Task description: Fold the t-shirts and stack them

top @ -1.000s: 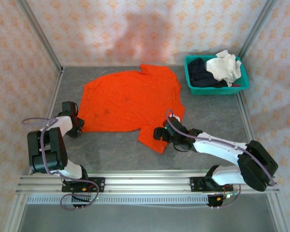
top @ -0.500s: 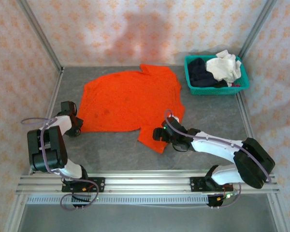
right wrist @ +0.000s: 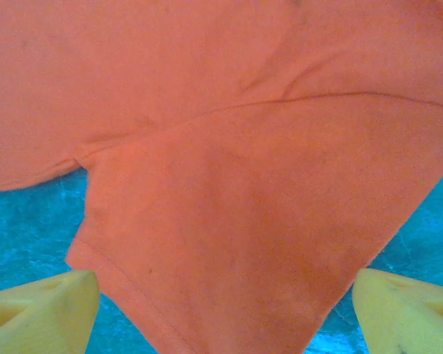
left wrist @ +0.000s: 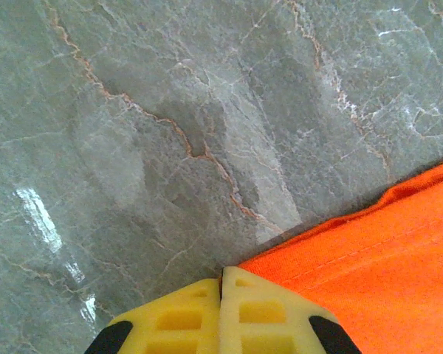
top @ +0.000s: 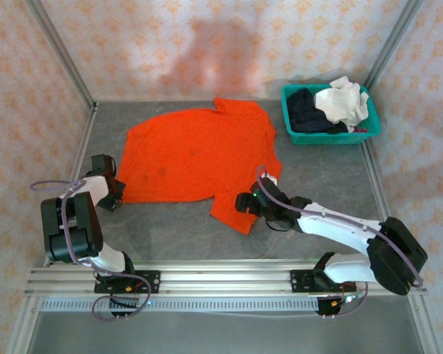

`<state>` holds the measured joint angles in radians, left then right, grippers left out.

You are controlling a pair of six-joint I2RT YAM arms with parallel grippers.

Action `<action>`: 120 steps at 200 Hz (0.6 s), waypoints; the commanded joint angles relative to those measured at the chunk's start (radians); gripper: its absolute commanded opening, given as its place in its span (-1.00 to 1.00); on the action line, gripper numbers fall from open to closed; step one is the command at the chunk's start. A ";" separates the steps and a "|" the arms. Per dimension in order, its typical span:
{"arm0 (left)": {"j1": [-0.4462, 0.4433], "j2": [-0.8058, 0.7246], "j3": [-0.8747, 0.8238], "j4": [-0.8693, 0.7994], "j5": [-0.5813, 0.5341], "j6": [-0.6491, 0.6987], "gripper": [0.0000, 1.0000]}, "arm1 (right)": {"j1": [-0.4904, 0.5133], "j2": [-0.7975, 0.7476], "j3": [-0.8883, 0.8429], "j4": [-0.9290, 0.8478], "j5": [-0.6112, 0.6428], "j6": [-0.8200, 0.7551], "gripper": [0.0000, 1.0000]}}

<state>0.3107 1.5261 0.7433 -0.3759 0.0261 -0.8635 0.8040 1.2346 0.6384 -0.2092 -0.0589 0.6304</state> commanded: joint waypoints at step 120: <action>-0.002 -0.108 -0.033 -0.032 0.094 -0.035 -0.01 | -0.011 -0.086 -0.057 -0.088 0.057 0.096 0.72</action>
<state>0.3077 1.3888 0.7238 -0.3935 0.1223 -0.8860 0.7971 1.1290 0.5640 -0.2920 -0.0219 0.7322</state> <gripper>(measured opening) 0.490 0.861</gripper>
